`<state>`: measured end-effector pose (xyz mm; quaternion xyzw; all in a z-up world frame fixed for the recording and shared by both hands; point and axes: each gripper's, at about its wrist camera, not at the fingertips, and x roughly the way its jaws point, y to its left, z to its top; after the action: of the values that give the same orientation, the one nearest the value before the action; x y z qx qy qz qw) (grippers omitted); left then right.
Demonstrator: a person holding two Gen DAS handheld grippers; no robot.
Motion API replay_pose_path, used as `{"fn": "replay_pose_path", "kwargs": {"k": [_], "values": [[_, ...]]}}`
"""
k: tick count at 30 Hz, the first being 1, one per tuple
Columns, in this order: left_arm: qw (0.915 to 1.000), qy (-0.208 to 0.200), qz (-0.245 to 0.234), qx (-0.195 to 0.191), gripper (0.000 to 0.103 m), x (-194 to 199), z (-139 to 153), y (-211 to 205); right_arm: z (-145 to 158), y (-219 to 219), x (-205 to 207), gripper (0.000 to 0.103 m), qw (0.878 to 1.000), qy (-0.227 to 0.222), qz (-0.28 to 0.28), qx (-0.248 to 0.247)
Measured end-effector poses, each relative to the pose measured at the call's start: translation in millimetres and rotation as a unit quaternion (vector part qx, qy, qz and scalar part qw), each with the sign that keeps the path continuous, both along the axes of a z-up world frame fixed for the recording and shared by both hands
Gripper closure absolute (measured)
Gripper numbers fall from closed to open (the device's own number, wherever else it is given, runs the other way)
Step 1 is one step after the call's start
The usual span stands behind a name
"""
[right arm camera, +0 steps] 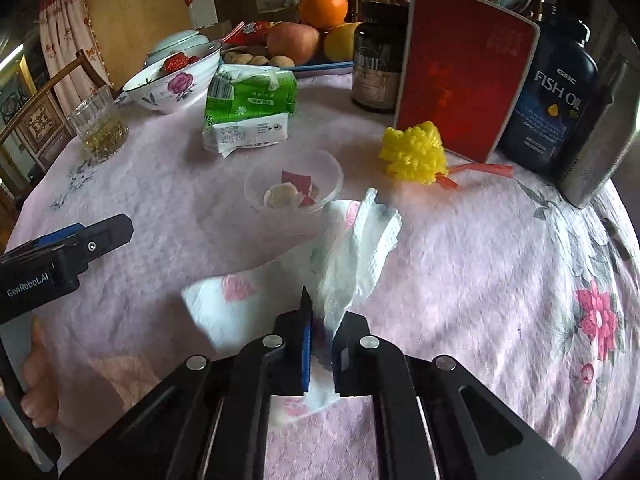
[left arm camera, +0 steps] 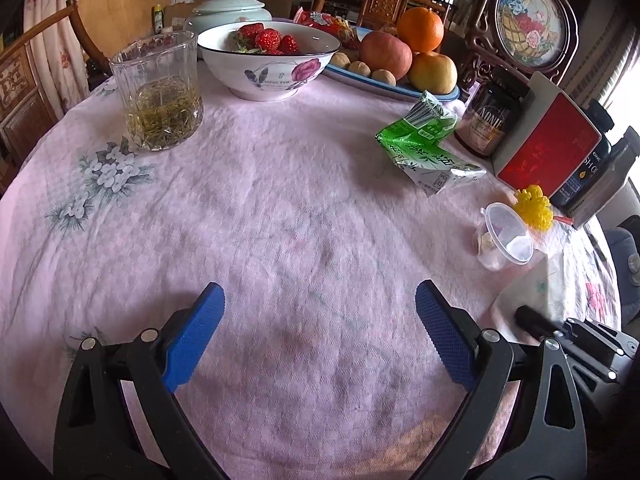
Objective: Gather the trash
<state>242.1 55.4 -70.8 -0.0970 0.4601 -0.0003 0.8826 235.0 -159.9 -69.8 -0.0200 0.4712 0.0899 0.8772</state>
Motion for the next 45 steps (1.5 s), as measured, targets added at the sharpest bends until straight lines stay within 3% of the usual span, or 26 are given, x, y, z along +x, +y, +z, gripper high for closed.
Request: {"fn": "replay_pose_path", "kwargs": {"k": [5, 9, 12, 15, 20, 25, 34, 38, 41, 43, 45], "values": [[1.0000, -0.004, 0.001, 0.000, 0.010, 0, 0, -1, 25, -40, -28, 0.096, 0.996, -0.053, -0.056, 0.048], [0.9996, -0.014, -0.017, 0.017, 0.010, -1, 0, -13, 14, -66, -34, 0.095, 0.991, -0.048, -0.094, 0.078], [0.9988, -0.026, -0.035, 0.023, 0.010, -5, 1, -23, 14, -76, -34, 0.095, 0.990, -0.047, -0.092, 0.099], [0.9965, -0.041, -0.065, 0.034, 0.010, -9, 1, -40, 24, -81, -40, 0.095, 0.989, -0.064, -0.094, 0.090], [0.9936, -0.036, -0.103, 0.027, 0.010, -6, 6, -72, 37, -95, -49, 0.095, 0.984, -0.080, -0.100, 0.124], [0.9889, -0.026, -0.134, 0.058, 0.011, 18, 4, -109, 41, -107, -52, 0.093, 0.979, -0.084, -0.114, 0.147], [0.9870, 0.000, -0.154, 0.046, 0.024, 49, -13, -137, 42, -113, -52, 0.092, 0.974, -0.085, -0.122, 0.171], [0.9856, -0.001, -0.159, 0.059, 0.025, 58, -17, -145, 39, -109, -50, 0.091, 0.975, -0.074, -0.115, 0.173], [0.9836, -0.001, -0.166, 0.071, 0.032, 63, -19, -150, 39, -109, -50, 0.091, 0.975, -0.075, -0.116, 0.173], [0.9826, -0.005, -0.173, 0.069, 0.045, 61, -17, -150, 39, -110, -50, 0.091, 0.975, -0.074, -0.116, 0.174], [0.9820, -0.004, -0.175, 0.070, 0.049, 59, -15, -149, 37, -110, -48, 0.090, 0.976, -0.069, -0.116, 0.173]]}}
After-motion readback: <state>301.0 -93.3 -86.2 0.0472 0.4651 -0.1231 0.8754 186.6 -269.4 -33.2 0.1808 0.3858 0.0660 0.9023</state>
